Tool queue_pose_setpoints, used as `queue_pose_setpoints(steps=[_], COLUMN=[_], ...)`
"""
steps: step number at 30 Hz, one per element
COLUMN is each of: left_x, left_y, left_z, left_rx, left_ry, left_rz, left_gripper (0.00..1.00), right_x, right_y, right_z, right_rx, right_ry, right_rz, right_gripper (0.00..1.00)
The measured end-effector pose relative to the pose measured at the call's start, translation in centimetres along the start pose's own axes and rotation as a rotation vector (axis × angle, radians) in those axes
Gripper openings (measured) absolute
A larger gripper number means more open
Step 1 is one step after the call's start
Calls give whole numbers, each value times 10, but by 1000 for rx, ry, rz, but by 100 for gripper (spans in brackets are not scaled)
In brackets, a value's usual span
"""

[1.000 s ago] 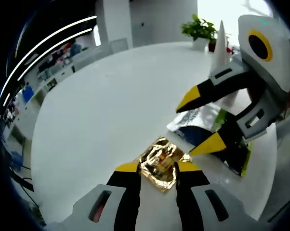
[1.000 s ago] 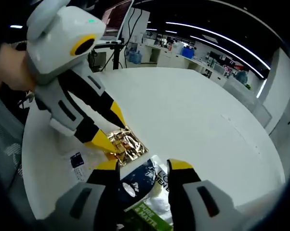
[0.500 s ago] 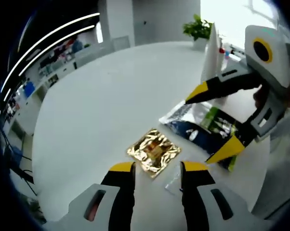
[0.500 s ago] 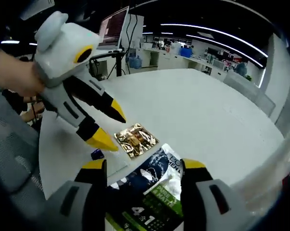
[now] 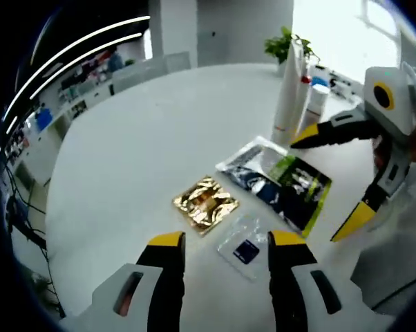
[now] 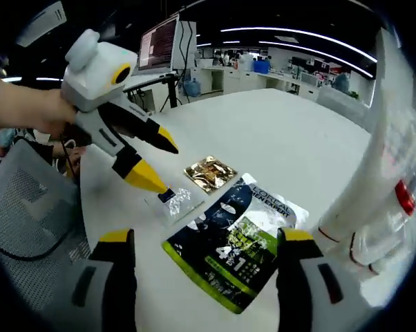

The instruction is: Arrange the skincare products in the storage area until every visible bottle or jar stands upright without overlapping.

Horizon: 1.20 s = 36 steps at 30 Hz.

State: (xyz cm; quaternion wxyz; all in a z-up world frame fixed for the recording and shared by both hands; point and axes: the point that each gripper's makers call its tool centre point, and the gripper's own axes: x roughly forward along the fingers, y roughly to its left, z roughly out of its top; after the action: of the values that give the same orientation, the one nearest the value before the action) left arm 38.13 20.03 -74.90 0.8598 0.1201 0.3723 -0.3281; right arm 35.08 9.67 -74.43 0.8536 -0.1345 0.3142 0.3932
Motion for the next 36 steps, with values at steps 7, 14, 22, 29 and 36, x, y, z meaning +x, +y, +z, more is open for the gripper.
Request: queue_pose_setpoints(steps=[7,14,22,29,36], left_x=[-11,-28,-53,-70,-87], left_y=[-13,-26,-42,-44,-47], left_z=[-8,-15,-18,-30,-41], left_rx=[-32,-64,-145,-175,-230], left_ry=[6,-1,-33,-43,-80], left_rz=[-18,-37,-73,-50,-31], left_gripper=[56,66,81,90,96], right_x=[-24,-54,-86,-103,-116], right_y=[10,0,-13,-17,-23], right_z=[-11,-19,-20,-28,-24], right_rx=[41,131,158,174,183], right_ry=[-14,-31,-57,-63,-95], right_rz=[15,-29,-95,-131,-167], right_gripper=[98,100,100,99,99])
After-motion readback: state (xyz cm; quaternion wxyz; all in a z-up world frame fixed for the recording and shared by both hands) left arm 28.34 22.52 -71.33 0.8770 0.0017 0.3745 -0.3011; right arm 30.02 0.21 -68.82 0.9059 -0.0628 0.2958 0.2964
